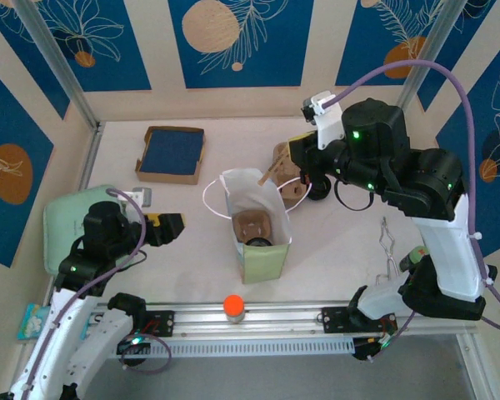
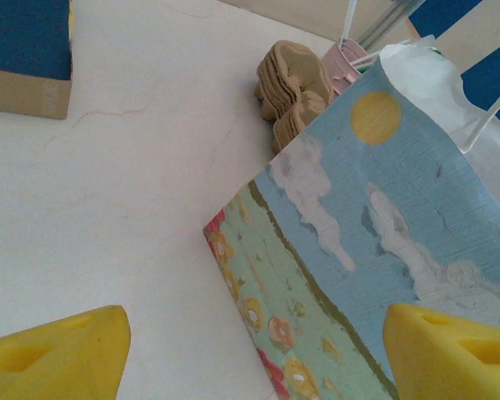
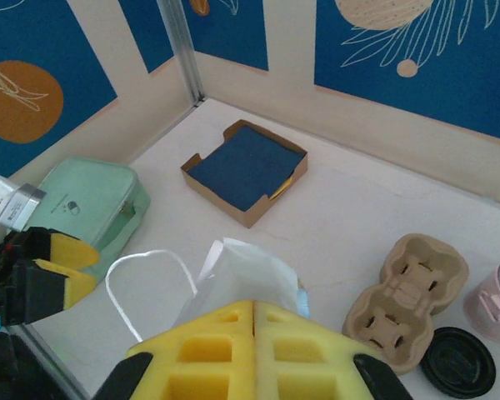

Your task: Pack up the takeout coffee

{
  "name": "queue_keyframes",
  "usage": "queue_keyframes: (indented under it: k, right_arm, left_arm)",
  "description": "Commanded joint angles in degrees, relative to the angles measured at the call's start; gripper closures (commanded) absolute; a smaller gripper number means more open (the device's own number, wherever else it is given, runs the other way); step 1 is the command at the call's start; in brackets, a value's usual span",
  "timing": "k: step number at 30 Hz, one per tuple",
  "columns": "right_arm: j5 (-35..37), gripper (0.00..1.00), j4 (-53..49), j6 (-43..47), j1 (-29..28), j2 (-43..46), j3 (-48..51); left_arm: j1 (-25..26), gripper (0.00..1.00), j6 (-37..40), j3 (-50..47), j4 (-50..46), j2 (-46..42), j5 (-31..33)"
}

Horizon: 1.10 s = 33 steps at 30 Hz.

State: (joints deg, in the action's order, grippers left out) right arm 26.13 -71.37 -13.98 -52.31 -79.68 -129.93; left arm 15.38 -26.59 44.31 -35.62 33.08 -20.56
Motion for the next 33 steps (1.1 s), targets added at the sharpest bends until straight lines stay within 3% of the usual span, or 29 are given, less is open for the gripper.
queue_keyframes:
  k: [1, 23, 33]
  right_arm:
    - [-2.09, 1.00, 2.35, -1.22, -0.99, 0.74, 1.93]
    - [-3.95, 1.00, 9.32, -2.19, -1.94, 1.46, 14.40]
    - [-9.33, 1.00, 14.33, -4.19, 2.10, 1.82, 23.52]
  left_arm:
    - [-0.59, 0.21, -0.79, -0.50, 1.05, -0.21, -1.50]
    - [-0.60, 0.21, -1.01, -1.34, 0.90, -0.98, -1.51]
    - [-0.60, 0.21, -0.92, -1.42, 0.99, -1.09, -1.37]
